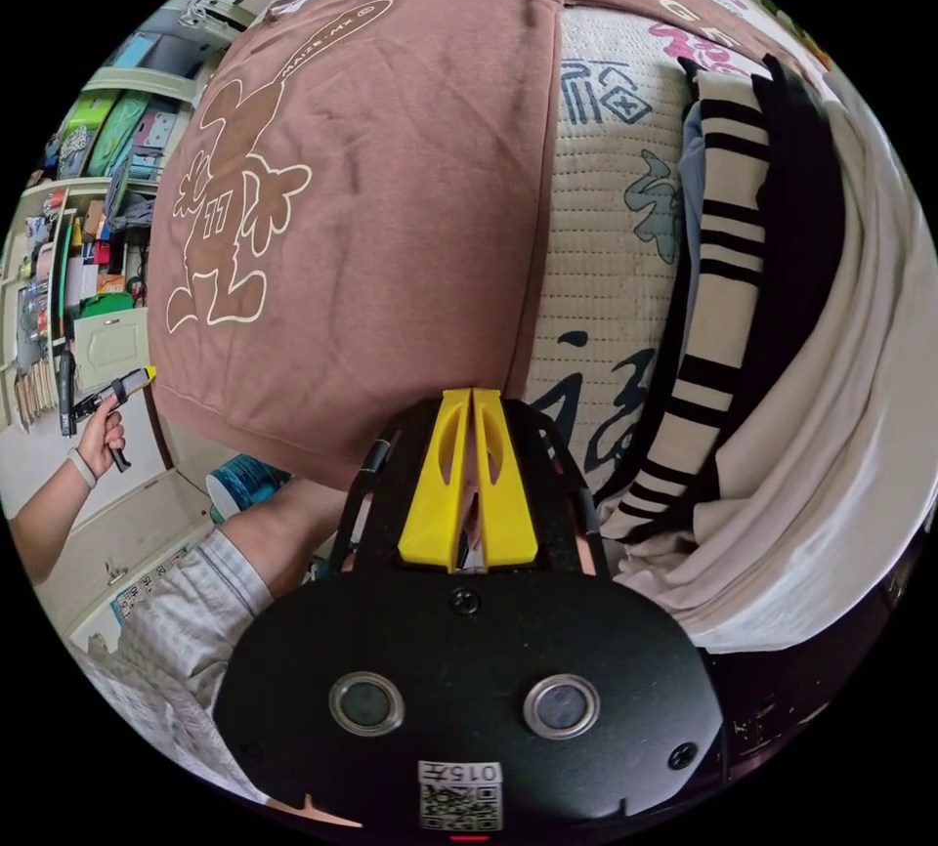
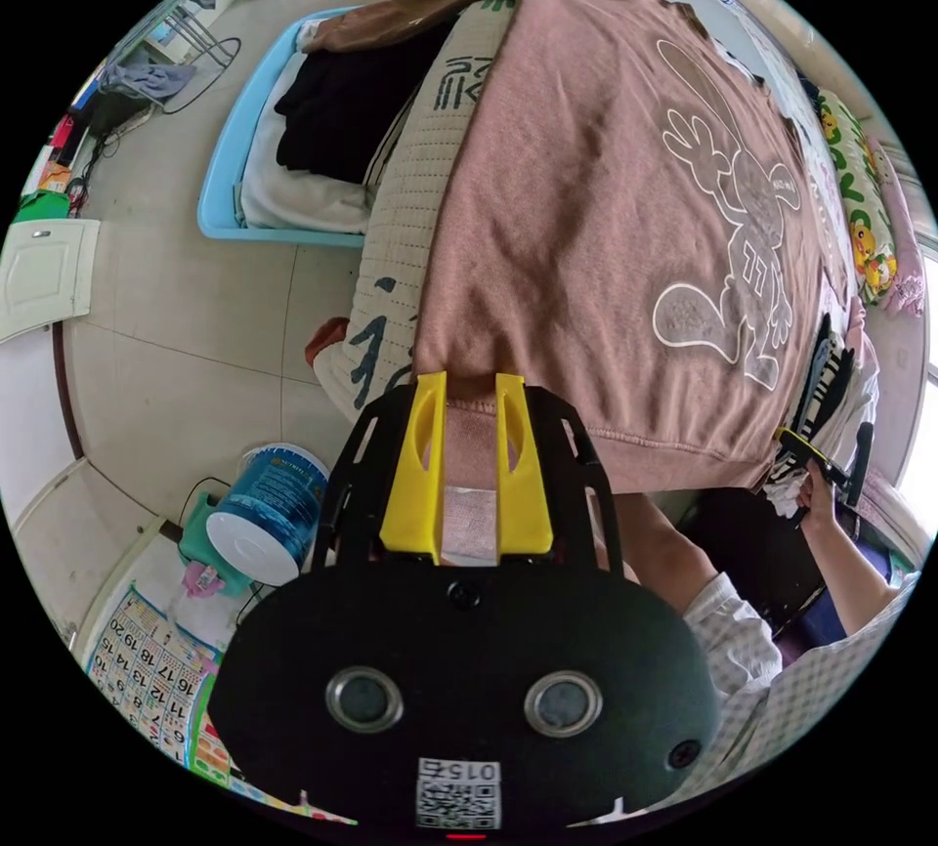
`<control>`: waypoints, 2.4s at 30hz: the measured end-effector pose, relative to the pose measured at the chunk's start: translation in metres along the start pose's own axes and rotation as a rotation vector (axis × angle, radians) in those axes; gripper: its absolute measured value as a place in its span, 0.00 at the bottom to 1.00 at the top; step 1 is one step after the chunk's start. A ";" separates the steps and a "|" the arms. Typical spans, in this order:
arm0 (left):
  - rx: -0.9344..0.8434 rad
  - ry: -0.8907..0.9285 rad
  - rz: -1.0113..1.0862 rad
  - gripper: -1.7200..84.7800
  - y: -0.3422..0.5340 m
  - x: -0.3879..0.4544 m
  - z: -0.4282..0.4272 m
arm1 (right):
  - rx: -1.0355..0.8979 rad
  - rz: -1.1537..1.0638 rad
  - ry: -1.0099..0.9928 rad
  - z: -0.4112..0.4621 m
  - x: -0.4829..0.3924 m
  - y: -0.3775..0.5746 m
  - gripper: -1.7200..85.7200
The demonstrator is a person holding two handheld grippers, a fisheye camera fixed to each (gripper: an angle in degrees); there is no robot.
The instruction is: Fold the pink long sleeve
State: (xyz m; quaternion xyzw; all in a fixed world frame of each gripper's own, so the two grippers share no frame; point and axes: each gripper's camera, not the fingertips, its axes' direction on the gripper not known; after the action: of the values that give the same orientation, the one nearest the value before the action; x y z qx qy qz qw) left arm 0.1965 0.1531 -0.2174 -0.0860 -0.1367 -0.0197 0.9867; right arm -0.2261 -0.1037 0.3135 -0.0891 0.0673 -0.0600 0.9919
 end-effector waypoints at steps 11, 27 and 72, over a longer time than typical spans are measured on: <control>-0.009 -0.008 -0.014 0.01 0.001 0.013 0.003 | -0.006 0.039 -0.016 -0.003 0.013 -0.003 0.04; -0.093 0.094 0.022 0.02 -0.019 0.013 0.028 | 0.042 -0.028 -0.212 -0.040 0.051 0.014 0.02; 0.004 0.066 -0.092 0.02 0.000 -0.063 0.117 | 0.061 0.008 -0.297 -0.133 0.160 0.024 0.01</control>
State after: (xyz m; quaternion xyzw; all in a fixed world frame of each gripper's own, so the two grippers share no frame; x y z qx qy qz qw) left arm 0.1049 0.1743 -0.1240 -0.0769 -0.1078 -0.0676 0.9889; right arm -0.0852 -0.1240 0.1597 -0.0668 -0.0815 -0.0443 0.9934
